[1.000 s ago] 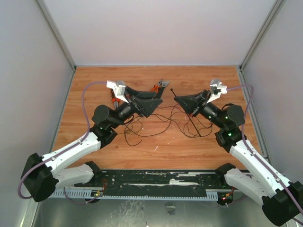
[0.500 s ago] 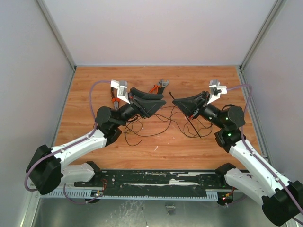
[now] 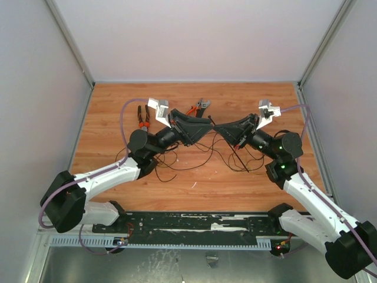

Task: Zip-tie the wires
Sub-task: Pick up the ribbon at the center of the board.

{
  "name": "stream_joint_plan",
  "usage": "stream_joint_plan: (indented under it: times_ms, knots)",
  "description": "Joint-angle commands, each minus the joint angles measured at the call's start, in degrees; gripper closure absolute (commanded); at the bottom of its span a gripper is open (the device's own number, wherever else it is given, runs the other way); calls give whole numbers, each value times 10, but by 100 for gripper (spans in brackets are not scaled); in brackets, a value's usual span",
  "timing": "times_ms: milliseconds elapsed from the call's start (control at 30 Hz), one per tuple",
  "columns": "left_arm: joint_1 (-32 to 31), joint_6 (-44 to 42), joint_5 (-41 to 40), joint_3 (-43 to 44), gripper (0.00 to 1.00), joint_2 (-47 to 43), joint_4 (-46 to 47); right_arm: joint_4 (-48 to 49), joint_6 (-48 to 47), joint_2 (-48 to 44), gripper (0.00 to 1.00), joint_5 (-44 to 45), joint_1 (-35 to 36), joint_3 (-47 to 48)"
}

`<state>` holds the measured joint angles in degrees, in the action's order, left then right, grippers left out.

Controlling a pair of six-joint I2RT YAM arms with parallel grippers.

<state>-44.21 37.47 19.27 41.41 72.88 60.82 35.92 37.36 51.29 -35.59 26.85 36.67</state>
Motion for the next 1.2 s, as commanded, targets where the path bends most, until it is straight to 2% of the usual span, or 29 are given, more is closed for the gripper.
stream_joint_plan:
  times_ms: [0,267,567,767,867,967,1067,1167]
  knots:
    - [-8,-12,5,30,66,8,36,17,5,-2,100,-8,0,-9]
    - [-14,-12,9,39,76,17,44,23,9,4,100,-4,2,-18]
    - [-18,-14,15,45,100,23,44,25,17,4,100,-3,4,-19]
    - [-18,-18,12,50,100,24,44,6,12,7,100,-3,5,-19]
    - [-18,-33,3,53,100,14,28,-18,0,1,89,-2,6,-19]
    - [-18,-51,2,61,100,3,-5,-47,-15,-14,85,4,5,-22]
    - [-18,-63,4,65,100,-6,-26,-61,-19,-25,85,5,4,-27]
    - [-18,-72,5,70,100,-11,-46,-73,-23,-32,91,4,4,-26]
